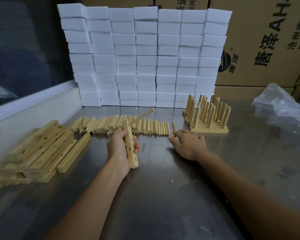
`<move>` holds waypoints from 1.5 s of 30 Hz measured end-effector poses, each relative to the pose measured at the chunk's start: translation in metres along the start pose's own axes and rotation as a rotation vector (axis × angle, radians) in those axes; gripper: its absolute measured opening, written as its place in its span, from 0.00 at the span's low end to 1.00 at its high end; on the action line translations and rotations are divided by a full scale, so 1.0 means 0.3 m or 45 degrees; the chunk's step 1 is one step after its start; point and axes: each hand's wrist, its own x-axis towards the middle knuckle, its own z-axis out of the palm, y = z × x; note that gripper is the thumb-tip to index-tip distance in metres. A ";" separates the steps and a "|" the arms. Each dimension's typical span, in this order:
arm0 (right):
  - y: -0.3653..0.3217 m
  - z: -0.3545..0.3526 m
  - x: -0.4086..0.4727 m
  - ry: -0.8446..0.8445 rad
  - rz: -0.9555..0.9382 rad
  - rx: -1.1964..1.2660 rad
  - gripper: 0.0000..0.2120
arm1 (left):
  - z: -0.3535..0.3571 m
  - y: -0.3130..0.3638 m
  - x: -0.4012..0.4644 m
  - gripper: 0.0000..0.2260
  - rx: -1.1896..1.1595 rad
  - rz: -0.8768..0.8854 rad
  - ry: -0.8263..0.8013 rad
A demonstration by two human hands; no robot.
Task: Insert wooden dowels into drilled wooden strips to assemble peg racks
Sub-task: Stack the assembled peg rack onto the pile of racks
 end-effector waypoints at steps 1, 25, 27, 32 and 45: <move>-0.001 0.001 0.001 -0.011 -0.005 -0.034 0.25 | 0.002 0.001 -0.002 0.17 -0.003 -0.001 0.001; -0.042 -0.132 0.010 0.623 0.127 0.880 0.01 | 0.005 0.006 -0.008 0.14 0.005 0.011 0.016; -0.064 -0.147 0.002 0.644 0.100 1.009 0.04 | 0.005 0.006 -0.007 0.13 -0.001 0.007 0.020; -0.121 -0.170 -0.027 0.586 -0.077 1.197 0.06 | 0.006 0.007 -0.010 0.11 -0.009 0.001 0.022; -0.161 -0.191 -0.060 0.365 -0.027 1.585 0.09 | 0.008 0.010 -0.015 0.12 -0.025 0.005 0.014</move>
